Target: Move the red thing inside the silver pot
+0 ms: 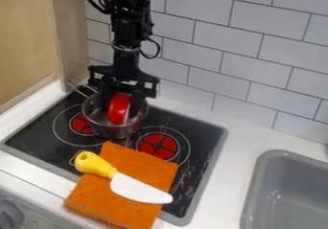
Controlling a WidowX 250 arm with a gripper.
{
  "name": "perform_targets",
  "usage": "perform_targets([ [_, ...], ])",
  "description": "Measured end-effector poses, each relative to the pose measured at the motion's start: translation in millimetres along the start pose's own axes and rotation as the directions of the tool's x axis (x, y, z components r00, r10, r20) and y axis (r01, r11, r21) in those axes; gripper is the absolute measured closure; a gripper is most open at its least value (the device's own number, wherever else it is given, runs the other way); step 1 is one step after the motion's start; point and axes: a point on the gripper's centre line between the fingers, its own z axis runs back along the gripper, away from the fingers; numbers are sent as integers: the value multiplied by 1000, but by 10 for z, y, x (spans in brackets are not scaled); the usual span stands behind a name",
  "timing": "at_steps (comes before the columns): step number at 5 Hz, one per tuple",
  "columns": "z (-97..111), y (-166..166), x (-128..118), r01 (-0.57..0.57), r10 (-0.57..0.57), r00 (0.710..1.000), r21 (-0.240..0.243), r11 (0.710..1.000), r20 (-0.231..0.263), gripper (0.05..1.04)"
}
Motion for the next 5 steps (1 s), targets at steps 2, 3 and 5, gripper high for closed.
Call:
perform_targets([
  [2, -25, -14, 13, -20, 20, 1000, -7, 1000, 19, 149],
  [3, -30, 16, -9, -20, 20, 1000, 10, 1000, 4, 65],
  [5, 212, 96, -58, -43, 42, 999, 45, 998, 16, 85],
])
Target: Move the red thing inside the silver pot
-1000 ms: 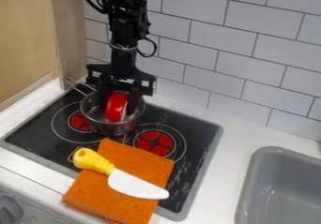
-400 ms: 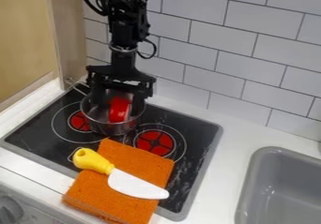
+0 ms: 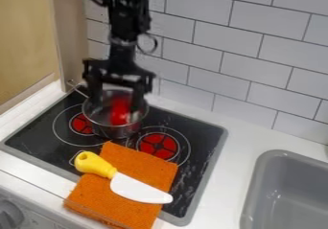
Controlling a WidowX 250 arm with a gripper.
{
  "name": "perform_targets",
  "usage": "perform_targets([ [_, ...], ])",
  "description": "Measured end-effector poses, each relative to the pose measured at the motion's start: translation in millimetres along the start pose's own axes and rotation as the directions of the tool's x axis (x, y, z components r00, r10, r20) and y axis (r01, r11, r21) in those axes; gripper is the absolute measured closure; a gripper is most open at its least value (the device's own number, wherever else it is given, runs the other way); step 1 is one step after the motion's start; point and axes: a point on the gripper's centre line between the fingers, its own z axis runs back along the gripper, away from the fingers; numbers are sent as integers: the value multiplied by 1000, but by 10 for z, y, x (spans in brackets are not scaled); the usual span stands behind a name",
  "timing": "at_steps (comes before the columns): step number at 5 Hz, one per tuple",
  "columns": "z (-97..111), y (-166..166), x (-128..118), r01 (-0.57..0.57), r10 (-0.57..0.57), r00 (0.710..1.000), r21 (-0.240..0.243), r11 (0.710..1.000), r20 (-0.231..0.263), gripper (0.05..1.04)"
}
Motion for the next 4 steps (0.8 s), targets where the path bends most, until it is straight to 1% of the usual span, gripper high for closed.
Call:
perform_targets([
  [1, 223, -19, -27, 27, -28, 999, 40, 999, 36, 85],
  [2, 393, -350, -109, 135, -138, 987, 36, 990, 86, 85],
  [3, 495, -778, -307, 244, -247, 963, 43, 969, 108, 85],
  [4, 533, -1129, -513, 335, -337, 934, 41, 941, 116, 85],
])
